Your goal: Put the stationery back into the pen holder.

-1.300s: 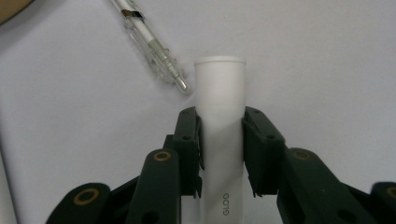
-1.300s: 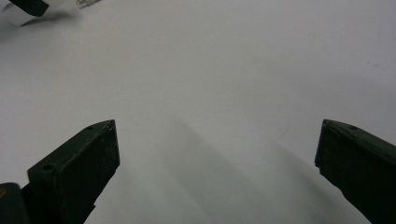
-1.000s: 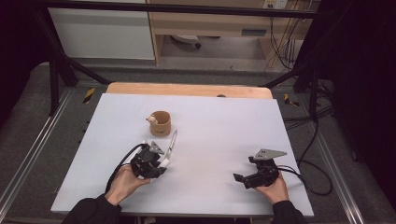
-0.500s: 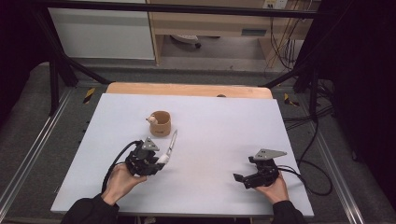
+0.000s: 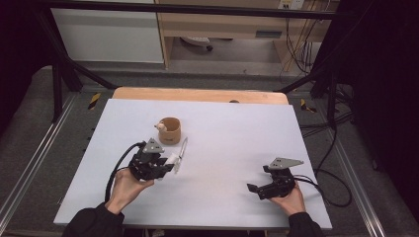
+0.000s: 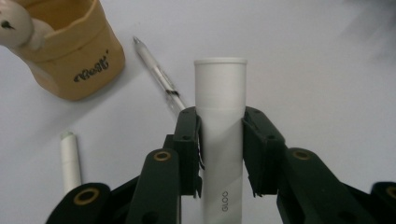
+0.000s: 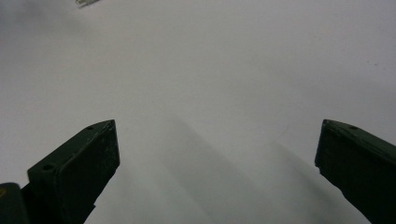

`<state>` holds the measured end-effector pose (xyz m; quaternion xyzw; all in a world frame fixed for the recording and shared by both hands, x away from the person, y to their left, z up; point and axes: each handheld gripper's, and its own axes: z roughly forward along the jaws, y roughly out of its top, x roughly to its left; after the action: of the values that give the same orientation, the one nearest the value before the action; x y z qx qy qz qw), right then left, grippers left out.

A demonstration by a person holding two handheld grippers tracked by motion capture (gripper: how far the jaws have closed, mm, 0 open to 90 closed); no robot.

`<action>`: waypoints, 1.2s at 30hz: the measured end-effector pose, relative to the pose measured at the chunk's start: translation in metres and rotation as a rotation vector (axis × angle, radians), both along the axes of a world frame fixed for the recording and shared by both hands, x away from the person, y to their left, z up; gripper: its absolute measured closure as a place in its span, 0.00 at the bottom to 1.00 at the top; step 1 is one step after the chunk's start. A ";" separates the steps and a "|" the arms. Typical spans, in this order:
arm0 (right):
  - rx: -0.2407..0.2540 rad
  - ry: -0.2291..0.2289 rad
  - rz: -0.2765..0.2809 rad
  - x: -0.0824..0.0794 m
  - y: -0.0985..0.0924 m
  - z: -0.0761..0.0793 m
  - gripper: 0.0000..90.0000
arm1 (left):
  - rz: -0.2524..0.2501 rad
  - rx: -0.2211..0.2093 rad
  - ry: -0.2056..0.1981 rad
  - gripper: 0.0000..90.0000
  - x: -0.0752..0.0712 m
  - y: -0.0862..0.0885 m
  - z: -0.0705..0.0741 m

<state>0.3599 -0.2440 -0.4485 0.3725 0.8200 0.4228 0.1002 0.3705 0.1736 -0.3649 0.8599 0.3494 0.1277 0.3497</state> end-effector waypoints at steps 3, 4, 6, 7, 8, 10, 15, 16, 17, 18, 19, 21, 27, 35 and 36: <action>-0.003 0.002 0.002 0.000 0.000 0.000 0.01 | 0.012 -0.026 -0.015 0.76 0.003 0.002 0.006; -0.003 0.002 0.002 0.000 0.000 0.000 0.01 | 0.015 -0.035 -0.022 0.76 0.004 0.003 0.009; -0.001 0.002 0.001 0.000 0.000 0.000 0.01 | 0.022 -0.051 -0.032 0.76 0.007 0.003 0.014; 0.000 0.001 0.000 0.000 0.000 0.000 0.01 | 0.026 -0.060 -0.040 0.76 0.008 0.003 0.016; -0.001 0.001 0.000 0.000 0.000 0.000 0.01 | 0.026 -0.068 -0.041 0.76 0.010 0.003 0.018; 0.000 0.002 0.000 0.000 0.000 0.000 0.01 | 0.031 -0.084 -0.053 0.76 0.014 0.002 0.022; -0.002 -0.001 0.001 0.000 0.000 0.000 0.01 | 0.050 -0.108 -0.095 0.76 0.020 -0.002 0.029; 0.000 -0.001 0.001 0.000 0.000 0.000 0.01 | 0.052 -0.113 -0.097 0.76 0.021 -0.003 0.029; 0.000 -0.001 0.001 0.000 0.000 0.000 0.01 | 0.055 -0.121 -0.102 0.76 0.022 -0.003 0.030; -0.001 -0.001 0.001 0.000 0.000 0.000 0.01 | 0.060 -0.124 -0.108 0.76 0.024 -0.004 0.032; -0.001 -0.001 0.001 0.000 0.000 0.000 0.01 | 0.064 -0.130 -0.110 0.76 0.026 -0.004 0.033; -0.002 0.000 0.001 0.000 0.000 0.000 0.01 | 0.071 -0.141 -0.122 0.76 0.029 -0.005 0.038; -0.001 0.001 0.001 0.000 0.000 0.000 0.01 | 0.092 -0.175 -0.164 0.76 0.041 -0.008 0.051; 0.001 -0.001 0.002 0.000 0.000 0.000 0.01 | 0.120 -0.185 -0.200 0.76 0.060 -0.015 0.059; -0.001 0.000 0.002 0.000 -0.001 0.000 0.01 | 0.121 -0.182 -0.202 0.76 0.063 -0.016 0.059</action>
<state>0.3598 -0.2445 -0.4480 0.3716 0.8206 0.4225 0.1000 0.4331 0.1579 -0.3063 0.7849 0.3736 0.2019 0.4513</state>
